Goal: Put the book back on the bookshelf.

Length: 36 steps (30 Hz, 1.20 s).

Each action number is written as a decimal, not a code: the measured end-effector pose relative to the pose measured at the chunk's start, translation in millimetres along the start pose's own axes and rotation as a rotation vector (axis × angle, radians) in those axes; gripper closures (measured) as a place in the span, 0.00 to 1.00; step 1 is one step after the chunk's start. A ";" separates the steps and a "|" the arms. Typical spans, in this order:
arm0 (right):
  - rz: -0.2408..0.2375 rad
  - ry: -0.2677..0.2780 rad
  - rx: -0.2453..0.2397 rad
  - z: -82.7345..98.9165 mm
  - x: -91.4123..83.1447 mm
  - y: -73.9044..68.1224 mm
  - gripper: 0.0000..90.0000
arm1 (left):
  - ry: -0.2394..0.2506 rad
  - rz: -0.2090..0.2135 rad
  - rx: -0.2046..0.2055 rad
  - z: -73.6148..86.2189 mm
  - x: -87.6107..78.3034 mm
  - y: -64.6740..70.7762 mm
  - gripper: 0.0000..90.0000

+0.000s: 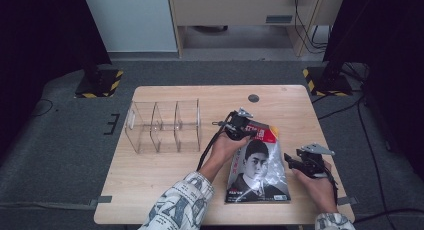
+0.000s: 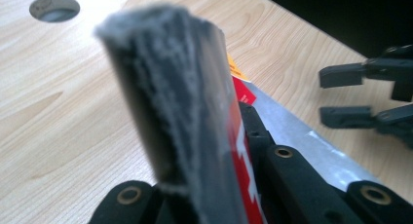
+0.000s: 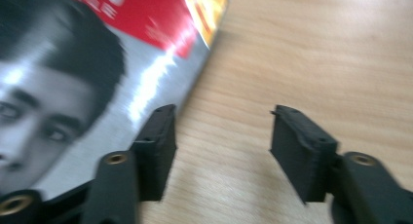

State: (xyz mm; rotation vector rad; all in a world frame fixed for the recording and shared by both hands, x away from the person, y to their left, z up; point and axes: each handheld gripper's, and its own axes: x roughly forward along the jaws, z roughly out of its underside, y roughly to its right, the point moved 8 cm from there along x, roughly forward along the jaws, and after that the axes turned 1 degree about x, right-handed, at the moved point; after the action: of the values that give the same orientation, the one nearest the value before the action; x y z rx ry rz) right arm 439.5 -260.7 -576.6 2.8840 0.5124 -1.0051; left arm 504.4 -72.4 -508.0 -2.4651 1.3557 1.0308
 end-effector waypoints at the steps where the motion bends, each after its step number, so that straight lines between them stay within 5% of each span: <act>1: 0.000 0.000 0.000 0.0 0.0 0.0 0.44 | 0.000 0.000 0.000 0.0 0.0 0.0 0.95; 13: 0.037 -0.053 0.018 9.4 5.3 4.3 0.38 | 0.066 0.001 0.021 -9.8 -30.4 7.1 0.96; 24: 0.047 -0.067 -0.021 10.9 8.7 0.3 0.33 | 0.112 0.012 0.046 -16.0 -53.5 17.6 0.96; 36: 0.052 -0.072 -0.014 11.6 8.7 -1.0 0.29 | 0.168 0.041 0.023 -19.6 -80.4 22.9 0.96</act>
State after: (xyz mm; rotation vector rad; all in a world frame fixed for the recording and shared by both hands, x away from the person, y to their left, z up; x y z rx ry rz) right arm 438.7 -258.9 -591.0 2.8206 0.4359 -1.0887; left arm 467.3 -38.6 -438.3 -2.5664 1.4630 0.8264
